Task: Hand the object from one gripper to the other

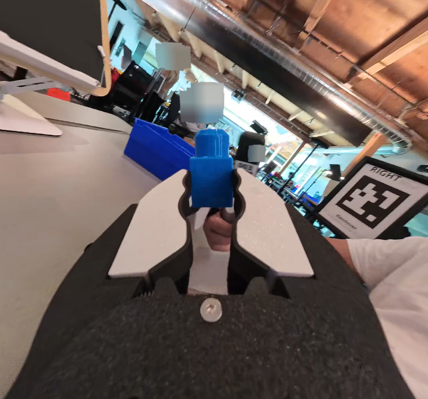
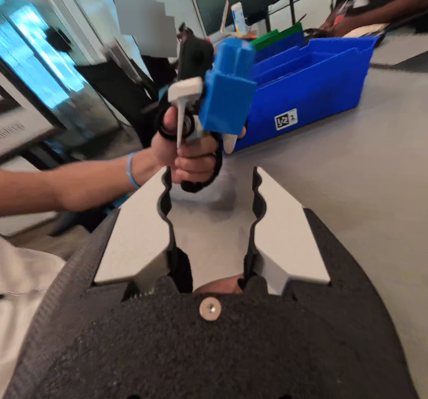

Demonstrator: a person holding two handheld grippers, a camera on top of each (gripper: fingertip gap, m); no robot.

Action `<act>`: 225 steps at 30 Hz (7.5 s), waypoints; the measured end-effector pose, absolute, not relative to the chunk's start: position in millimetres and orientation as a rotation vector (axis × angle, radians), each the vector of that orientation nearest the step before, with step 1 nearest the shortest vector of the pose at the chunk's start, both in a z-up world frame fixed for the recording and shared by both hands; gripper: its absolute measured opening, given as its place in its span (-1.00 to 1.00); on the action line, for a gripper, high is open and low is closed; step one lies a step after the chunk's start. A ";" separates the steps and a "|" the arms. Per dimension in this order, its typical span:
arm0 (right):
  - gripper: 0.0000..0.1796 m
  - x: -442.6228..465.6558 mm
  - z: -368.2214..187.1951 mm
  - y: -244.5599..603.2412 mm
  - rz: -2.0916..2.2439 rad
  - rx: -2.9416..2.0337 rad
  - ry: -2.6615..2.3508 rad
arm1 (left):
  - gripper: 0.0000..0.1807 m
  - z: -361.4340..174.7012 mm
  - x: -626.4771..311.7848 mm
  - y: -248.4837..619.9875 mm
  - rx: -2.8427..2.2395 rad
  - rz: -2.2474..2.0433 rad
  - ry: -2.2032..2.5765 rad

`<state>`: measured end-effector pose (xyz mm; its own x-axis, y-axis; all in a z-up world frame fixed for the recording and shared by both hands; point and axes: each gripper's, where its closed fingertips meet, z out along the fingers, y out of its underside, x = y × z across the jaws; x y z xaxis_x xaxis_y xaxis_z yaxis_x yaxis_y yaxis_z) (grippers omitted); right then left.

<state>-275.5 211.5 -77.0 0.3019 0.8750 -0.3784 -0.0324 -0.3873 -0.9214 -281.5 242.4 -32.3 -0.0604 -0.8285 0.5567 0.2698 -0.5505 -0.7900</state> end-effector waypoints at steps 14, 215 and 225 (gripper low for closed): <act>-0.59 -268.2 -58.0 210.9 1.486 -1.613 -0.656 | -0.63 -43.2 -250.9 214.9 -1.416 -1.713 0.778; -0.61 -245.7 -116.5 263.5 0.579 -1.904 -0.777 | -0.20 -130.5 -249.8 260.2 -1.366 0.141 1.358; -0.61 -38.9 46.8 252.9 0.176 -2.008 -0.497 | -0.24 -113.4 -264.8 204.2 -1.871 -1.021 0.874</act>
<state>-38.9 252.9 46.8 0.9043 0.4178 0.0878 0.2695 -0.3992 -0.8764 -264.8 204.2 -113.4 0.4318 -0.8438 0.3186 -0.1850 -0.4286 -0.8844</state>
